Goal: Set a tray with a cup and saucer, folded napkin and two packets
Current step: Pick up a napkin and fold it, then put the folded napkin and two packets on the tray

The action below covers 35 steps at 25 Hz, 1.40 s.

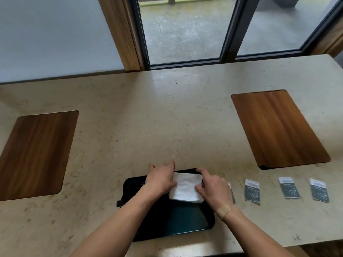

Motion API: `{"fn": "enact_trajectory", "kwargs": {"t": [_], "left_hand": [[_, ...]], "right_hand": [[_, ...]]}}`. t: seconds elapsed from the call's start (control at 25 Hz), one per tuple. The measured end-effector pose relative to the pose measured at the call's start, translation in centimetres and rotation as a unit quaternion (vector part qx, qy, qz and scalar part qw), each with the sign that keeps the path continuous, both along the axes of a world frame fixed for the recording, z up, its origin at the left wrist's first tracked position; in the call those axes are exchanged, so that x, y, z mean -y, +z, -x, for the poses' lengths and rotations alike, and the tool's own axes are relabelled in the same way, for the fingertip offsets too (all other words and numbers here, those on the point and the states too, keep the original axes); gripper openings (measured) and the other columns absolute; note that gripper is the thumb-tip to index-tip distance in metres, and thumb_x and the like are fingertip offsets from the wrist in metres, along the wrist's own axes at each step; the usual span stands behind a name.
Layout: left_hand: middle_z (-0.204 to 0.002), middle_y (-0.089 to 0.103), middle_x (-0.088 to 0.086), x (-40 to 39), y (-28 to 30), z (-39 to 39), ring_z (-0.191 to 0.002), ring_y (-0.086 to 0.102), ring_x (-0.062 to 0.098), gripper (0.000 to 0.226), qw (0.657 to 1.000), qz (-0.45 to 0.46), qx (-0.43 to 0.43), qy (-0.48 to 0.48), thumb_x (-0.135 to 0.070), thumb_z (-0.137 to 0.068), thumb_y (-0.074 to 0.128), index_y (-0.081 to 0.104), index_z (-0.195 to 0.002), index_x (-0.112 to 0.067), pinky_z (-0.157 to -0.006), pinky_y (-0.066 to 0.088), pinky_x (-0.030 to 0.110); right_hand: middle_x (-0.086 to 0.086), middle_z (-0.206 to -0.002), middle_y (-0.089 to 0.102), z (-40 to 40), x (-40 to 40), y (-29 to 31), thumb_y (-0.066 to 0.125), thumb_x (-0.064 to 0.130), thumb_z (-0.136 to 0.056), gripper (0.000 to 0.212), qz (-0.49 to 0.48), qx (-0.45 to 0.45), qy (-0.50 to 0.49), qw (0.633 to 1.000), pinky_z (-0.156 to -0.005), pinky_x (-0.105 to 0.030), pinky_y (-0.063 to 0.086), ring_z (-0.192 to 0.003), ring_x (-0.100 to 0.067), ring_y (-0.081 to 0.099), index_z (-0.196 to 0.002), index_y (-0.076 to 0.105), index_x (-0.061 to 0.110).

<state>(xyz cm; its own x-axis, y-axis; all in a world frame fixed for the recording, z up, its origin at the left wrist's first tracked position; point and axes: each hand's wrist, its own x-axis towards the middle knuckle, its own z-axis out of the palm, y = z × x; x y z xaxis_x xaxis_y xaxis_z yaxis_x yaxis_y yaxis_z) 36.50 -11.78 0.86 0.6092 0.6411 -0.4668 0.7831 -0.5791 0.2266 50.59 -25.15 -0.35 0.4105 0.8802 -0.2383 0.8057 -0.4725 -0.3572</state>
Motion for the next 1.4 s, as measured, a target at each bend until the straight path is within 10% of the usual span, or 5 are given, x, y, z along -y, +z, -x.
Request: {"fn": "enact_trajectory", "kwargs": {"t": [0.84,1.4], "left_hand": [[-0.093,0.063,-0.012,-1.2,2.5,-1.1,-0.088,0.057,0.01,0.03,0.984,0.026,0.175,-0.014,-0.045,-0.085,0.057,0.054,-0.111,-0.031,-0.092,0.028,0.039],[-0.11,0.062,-0.012,8.5,1.9,-9.8,-0.106,0.054,0.012,0.032,0.992,-0.02,0.126,0.023,-0.048,-0.082,0.061,0.059,-0.11,-0.033,-0.092,0.029,0.037]], "right_hand": [[0.007,-0.111,0.064,-1.0,0.8,1.7,0.058,0.044,-0.087,0.037,-0.058,0.086,-0.057,0.993,-0.08,-0.033,0.044,-0.102,-0.014,0.055,-0.121,0.059,0.028],[0.009,-0.113,0.063,-13.3,9.0,1.0,0.058,0.046,-0.087,0.03,-0.042,0.052,0.009,0.998,-0.082,-0.031,0.043,-0.103,-0.015,0.053,-0.112,0.061,0.031]]}}
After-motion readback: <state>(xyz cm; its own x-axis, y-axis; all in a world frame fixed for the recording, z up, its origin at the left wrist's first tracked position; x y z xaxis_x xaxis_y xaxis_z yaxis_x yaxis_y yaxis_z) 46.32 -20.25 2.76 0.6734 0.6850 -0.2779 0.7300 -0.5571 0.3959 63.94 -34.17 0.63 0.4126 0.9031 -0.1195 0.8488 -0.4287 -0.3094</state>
